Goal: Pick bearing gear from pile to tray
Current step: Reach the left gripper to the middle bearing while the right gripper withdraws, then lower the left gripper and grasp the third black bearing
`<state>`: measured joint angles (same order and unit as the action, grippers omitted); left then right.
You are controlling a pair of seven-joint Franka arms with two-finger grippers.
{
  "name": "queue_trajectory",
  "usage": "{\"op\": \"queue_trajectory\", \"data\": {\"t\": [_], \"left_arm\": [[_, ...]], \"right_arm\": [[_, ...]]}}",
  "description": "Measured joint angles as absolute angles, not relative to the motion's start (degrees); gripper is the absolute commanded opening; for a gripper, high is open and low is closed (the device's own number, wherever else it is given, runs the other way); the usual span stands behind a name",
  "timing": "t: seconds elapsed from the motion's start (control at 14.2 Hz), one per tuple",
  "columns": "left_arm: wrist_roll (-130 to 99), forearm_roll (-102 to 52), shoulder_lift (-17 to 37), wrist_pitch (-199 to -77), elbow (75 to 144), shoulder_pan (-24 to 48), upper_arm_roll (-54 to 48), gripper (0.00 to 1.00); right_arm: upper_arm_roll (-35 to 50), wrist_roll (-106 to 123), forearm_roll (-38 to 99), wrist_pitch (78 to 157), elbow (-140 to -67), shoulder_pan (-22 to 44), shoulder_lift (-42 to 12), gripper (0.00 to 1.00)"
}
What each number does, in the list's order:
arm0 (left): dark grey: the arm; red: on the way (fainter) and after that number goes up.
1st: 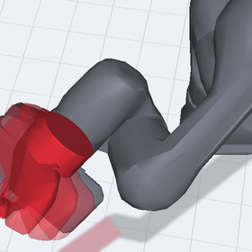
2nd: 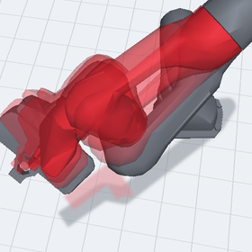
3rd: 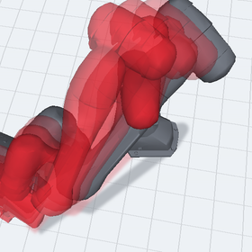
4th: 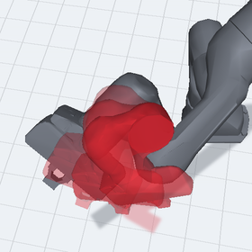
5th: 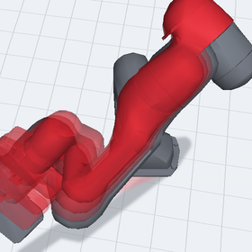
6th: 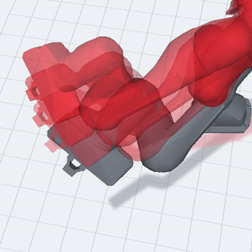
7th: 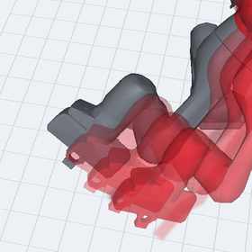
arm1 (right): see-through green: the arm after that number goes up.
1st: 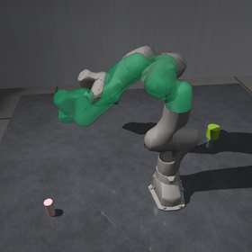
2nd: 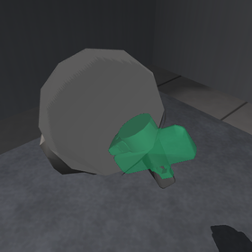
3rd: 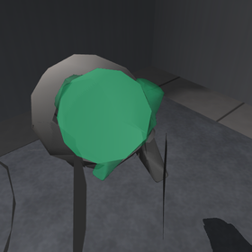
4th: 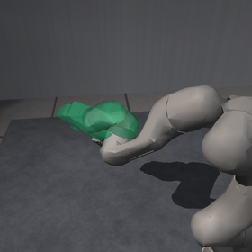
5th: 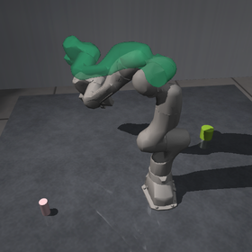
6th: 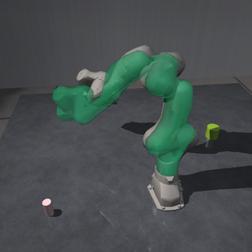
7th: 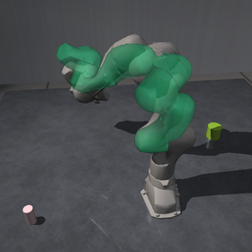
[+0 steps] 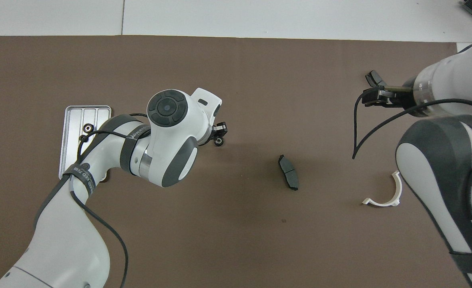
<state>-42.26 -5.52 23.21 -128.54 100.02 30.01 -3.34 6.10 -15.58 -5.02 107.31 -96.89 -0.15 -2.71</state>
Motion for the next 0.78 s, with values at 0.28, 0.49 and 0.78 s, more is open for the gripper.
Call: {"op": "queue_trajectory", "data": {"t": [0.28,0.49,0.78], "left_arm": [[-44.41,-5.51,26.38,-130.02,96.62,31.08,-3.25,0.41],[-44.43,-5.51,27.1,-131.94,96.39,31.08,-3.06,0.4],[-44.43,-5.33,27.96,-132.77,97.33,31.23,-3.02,0.4]], "right_arm": [[-0.65,-8.68,-3.26,102.52,-96.79,1.18,0.2,1.0],[-6.42,-1.66,-1.56,96.75,-95.37,1.74,2.27,1.0],[-7.61,0.56,-1.39,89.29,-92.51,1.96,3.36,1.0]]}}
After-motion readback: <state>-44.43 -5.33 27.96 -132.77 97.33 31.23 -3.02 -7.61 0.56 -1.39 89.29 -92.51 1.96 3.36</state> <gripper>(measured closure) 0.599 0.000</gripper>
